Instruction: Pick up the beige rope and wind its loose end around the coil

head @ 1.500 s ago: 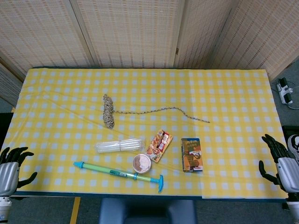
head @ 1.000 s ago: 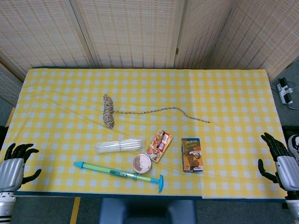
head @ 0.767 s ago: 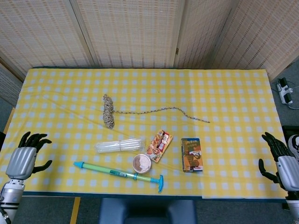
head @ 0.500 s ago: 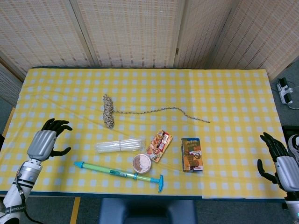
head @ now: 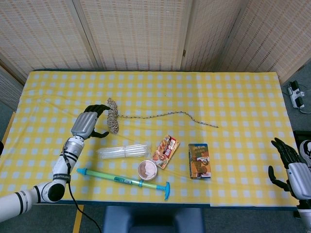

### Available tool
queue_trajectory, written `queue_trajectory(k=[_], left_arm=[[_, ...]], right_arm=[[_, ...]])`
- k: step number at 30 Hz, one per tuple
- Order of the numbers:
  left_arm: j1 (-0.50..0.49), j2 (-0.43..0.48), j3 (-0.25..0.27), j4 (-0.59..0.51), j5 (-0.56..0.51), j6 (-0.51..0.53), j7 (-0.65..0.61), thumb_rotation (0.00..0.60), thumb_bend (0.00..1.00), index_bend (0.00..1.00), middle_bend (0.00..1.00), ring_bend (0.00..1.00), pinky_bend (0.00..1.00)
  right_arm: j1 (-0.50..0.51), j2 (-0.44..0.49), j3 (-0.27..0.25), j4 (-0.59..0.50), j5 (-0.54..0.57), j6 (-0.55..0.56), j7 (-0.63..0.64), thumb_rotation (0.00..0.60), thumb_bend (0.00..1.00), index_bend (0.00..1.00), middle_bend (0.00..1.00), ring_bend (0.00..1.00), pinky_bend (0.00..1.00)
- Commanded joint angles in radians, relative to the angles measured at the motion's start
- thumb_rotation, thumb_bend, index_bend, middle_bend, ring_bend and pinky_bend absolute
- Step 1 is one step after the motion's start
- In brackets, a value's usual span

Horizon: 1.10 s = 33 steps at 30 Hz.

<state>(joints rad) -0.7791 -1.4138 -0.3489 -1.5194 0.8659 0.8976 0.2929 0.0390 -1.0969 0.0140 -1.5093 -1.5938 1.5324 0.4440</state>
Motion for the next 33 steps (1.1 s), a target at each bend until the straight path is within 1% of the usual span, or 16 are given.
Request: queue_trajectory(k=[1, 5, 8, 12, 14, 20, 26, 29, 33], left_arm=[[-0.107, -0.119, -0.007, 0.119, -0.127, 0.030, 0.149, 0.600, 0.25, 0.18, 0.15, 0.11, 0.11], [-0.175, -0.206, -0.011, 0.212, -0.206, 0.060, 0.243, 0.600, 0.25, 0.12, 0.11, 0.07, 0.10], [-0.216, -0.252, -0.013, 0.274, -0.253, 0.061, 0.299, 0.600, 0.25, 0.08, 0.07, 0.05, 0.09], [-0.257, -0.313, -0.009, 0.371, -0.282, 0.058, 0.344, 0.600, 0.25, 0.05, 0.06, 0.04, 0.08], [-0.275, -0.351, -0.007, 0.436, -0.302, 0.048, 0.363, 0.600, 0.25, 0.04, 0.05, 0.04, 0.08], [-0.309, -0.446, -0.021, 0.604, -0.358, 0.008, 0.394, 0.600, 0.25, 0.03, 0.04, 0.03, 0.08], [-0.335, -0.525, -0.035, 0.745, -0.405, -0.034, 0.440, 0.600, 0.25, 0.03, 0.04, 0.03, 0.09], [-0.341, -0.560, -0.037, 0.814, -0.407, -0.055, 0.451, 0.600, 0.25, 0.03, 0.04, 0.03, 0.10], [-0.343, -0.595, -0.025, 0.905, -0.391, -0.068, 0.484, 0.600, 0.25, 0.03, 0.04, 0.03, 0.11]], right_arm=[[0.000, -0.001, 0.001, 0.003, 0.006, -0.004, 0.004, 0.600, 0.60, 0.06, 0.05, 0.11, 0.07], [0.005, -0.005, 0.001, 0.010, 0.013, -0.017, 0.004, 0.600, 0.60, 0.06, 0.05, 0.10, 0.07], [0.007, -0.005, 0.002, 0.011, 0.020, -0.027, 0.001, 0.600, 0.60, 0.06, 0.05, 0.11, 0.07], [0.006, -0.001, 0.005, 0.009, 0.030, -0.029, 0.002, 0.600, 0.60, 0.06, 0.05, 0.11, 0.07], [0.005, -0.002, 0.005, 0.010, 0.032, -0.029, 0.002, 0.600, 0.60, 0.06, 0.05, 0.11, 0.07], [-0.002, -0.005, 0.001, 0.019, 0.041, -0.033, 0.007, 0.600, 0.60, 0.06, 0.05, 0.11, 0.07], [-0.015, 0.003, 0.000, 0.012, 0.040, -0.014, 0.004, 0.600, 0.60, 0.06, 0.05, 0.11, 0.07], [-0.020, 0.006, -0.001, 0.006, 0.042, -0.011, -0.001, 0.600, 0.60, 0.06, 0.05, 0.11, 0.07], [-0.025, 0.010, -0.002, -0.003, 0.043, -0.008, -0.006, 0.600, 0.60, 0.06, 0.05, 0.11, 0.07]])
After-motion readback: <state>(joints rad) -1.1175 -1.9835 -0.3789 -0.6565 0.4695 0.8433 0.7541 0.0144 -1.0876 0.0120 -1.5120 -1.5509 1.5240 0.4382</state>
